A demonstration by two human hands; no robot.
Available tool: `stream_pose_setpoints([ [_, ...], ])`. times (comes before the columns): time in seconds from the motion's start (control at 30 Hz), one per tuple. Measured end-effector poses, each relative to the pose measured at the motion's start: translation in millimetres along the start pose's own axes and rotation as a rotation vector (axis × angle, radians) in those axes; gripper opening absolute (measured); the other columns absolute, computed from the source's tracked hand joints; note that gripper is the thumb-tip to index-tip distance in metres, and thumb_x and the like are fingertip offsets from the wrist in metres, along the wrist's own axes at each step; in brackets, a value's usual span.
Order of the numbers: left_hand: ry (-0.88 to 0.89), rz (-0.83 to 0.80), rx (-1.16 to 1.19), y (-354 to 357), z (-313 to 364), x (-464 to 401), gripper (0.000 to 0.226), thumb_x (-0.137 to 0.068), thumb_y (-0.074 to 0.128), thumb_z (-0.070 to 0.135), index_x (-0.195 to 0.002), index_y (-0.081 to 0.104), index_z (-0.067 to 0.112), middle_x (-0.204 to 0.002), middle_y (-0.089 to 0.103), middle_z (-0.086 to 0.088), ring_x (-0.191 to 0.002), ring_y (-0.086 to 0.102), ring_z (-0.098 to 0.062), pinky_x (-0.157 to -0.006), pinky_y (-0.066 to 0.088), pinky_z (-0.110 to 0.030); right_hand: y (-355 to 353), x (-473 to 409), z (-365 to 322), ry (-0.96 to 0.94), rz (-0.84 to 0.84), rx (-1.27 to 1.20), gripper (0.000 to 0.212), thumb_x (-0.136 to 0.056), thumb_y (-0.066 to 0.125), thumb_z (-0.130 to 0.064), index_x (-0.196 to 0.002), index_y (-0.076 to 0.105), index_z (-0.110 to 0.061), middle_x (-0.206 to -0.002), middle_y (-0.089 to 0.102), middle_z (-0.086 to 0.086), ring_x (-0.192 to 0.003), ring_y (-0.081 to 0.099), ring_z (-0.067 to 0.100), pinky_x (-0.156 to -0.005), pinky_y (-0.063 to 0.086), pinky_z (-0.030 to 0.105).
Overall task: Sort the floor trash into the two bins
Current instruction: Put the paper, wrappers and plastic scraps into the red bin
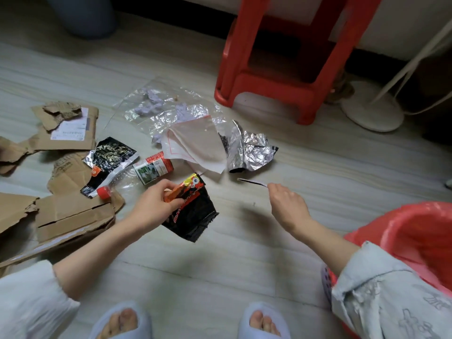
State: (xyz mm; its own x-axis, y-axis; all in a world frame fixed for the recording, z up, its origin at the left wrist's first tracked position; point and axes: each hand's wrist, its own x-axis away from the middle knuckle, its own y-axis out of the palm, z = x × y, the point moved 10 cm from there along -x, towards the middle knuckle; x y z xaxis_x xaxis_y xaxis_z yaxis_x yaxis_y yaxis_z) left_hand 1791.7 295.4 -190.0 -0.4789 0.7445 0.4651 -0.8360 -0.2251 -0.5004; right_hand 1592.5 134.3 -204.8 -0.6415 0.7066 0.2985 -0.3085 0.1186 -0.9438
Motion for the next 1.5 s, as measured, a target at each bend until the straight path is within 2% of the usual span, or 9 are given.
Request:
stream_pose_setpoints([
  [0.2,0.227,0.018,-0.002,0.8,93.6,53.4,0.020,-0.083,0.066,0.016,-0.076,0.049,0.022,-0.072,0.054,0.004,-0.067,0.052,-0.014,-0.054,0.034,-0.025,-106.5,87.4,30.8,0.103,0.148,0.005,0.032,-0.086,0.034,0.006,-0.115,0.043,-0.004,-0.114,0.057,0.017,-0.104,0.058,0.035,-0.074,0.042,0.039],
  [0.7,0.814,-0.014,-0.128,79.9,328.7,248.3,0.014,-0.086,0.059,0.015,-0.094,0.048,0.013,-0.083,0.057,-0.001,-0.079,0.051,-0.018,-0.055,0.035,-0.015,-206.6,346.8,176.5,0.529,0.246,0.145,0.023,-0.090,0.042,-0.006,-0.112,0.048,-0.006,-0.114,0.064,0.014,-0.109,0.060,0.031,-0.081,0.047,0.035],
  [0.83,0.767,-0.039,-0.125,115.5,338.5,247.6,0.015,-0.087,0.057,0.017,-0.097,0.047,0.010,-0.085,0.061,-0.007,-0.073,0.052,-0.016,-0.054,0.037,-0.018,-204.4,340.3,188.3,0.470,0.466,0.216,0.015,-0.052,0.064,-0.001,-0.065,0.060,-0.007,-0.055,0.064,0.012,-0.049,0.066,0.026,-0.042,0.045,0.022],
  [0.9,0.726,-0.059,-0.161,137.7,336.2,238.1,0.015,-0.088,0.055,0.017,-0.097,0.046,0.010,-0.087,0.061,-0.009,-0.073,0.052,-0.018,-0.055,0.038,-0.020,-185.0,328.8,193.6,0.410,0.509,0.195,0.010,-0.051,0.047,-0.006,-0.046,0.053,-0.011,-0.036,0.051,0.003,-0.027,0.052,0.021,-0.029,0.034,0.017],
  [1.03,0.677,-0.101,-0.295,173.0,330.5,217.0,0.015,-0.089,0.053,0.017,-0.099,0.044,0.010,-0.087,0.060,-0.008,-0.077,0.054,-0.022,-0.057,0.039,-0.024,-121.6,300.5,214.6,0.325,0.411,0.202,0.023,-0.062,0.040,-0.003,-0.054,0.060,-0.008,-0.049,0.057,0.006,-0.044,0.060,0.021,-0.032,0.038,0.019],
  [1.1,0.649,-0.129,-0.307,186.4,327.6,207.7,0.015,-0.089,0.053,0.016,-0.099,0.044,0.011,-0.086,0.061,-0.009,-0.078,0.059,-0.025,-0.065,0.046,-0.032,-85.5,292.8,224.3,0.281,0.261,0.196,0.016,-0.072,0.061,-0.009,-0.085,0.066,-0.001,-0.088,0.066,0.016,-0.087,0.067,0.026,-0.056,0.053,0.028],
  [1.2,0.612,-0.128,-0.301,197.0,328.3,200.4,0.012,-0.090,0.051,0.014,-0.097,0.042,0.013,-0.082,0.059,-0.006,-0.071,0.058,-0.019,-0.061,0.049,-0.030,-25.5,298.4,232.9,0.325,-0.086,-0.037,0.044,-0.094,0.046,-0.034,-0.127,0.048,-0.004,-0.138,0.042,0.012,-0.129,0.039,0.027,-0.098,0.040,0.041],
  [1.33,0.566,-0.028,-0.266,200.5,337.2,191.8,0.012,-0.089,0.046,0.011,-0.100,0.042,0.008,-0.078,0.050,-0.004,-0.068,0.047,-0.013,-0.049,0.035,-0.023,-69.7,310.4,250.4,0.497,0.287,-0.759,0.035,-0.098,0.039,-0.035,-0.081,0.062,-0.015,-0.093,0.065,0.005,-0.091,0.061,0.024,-0.073,0.044,0.031],
  [1.5,0.353,-0.334,0.134,238.6,332.3,206.2,0.014,-0.087,0.058,0.006,-0.086,0.045,0.012,-0.084,0.057,-0.011,-0.073,0.060,-0.022,-0.072,0.054,-0.040,-59.8,310.5,225.1,0.477,0.189,-1.621,0.044,-0.097,0.044,-0.033,-0.124,0.055,-0.001,-0.130,0.057,0.016,-0.115,0.057,0.024,-0.073,0.050,0.017],
])
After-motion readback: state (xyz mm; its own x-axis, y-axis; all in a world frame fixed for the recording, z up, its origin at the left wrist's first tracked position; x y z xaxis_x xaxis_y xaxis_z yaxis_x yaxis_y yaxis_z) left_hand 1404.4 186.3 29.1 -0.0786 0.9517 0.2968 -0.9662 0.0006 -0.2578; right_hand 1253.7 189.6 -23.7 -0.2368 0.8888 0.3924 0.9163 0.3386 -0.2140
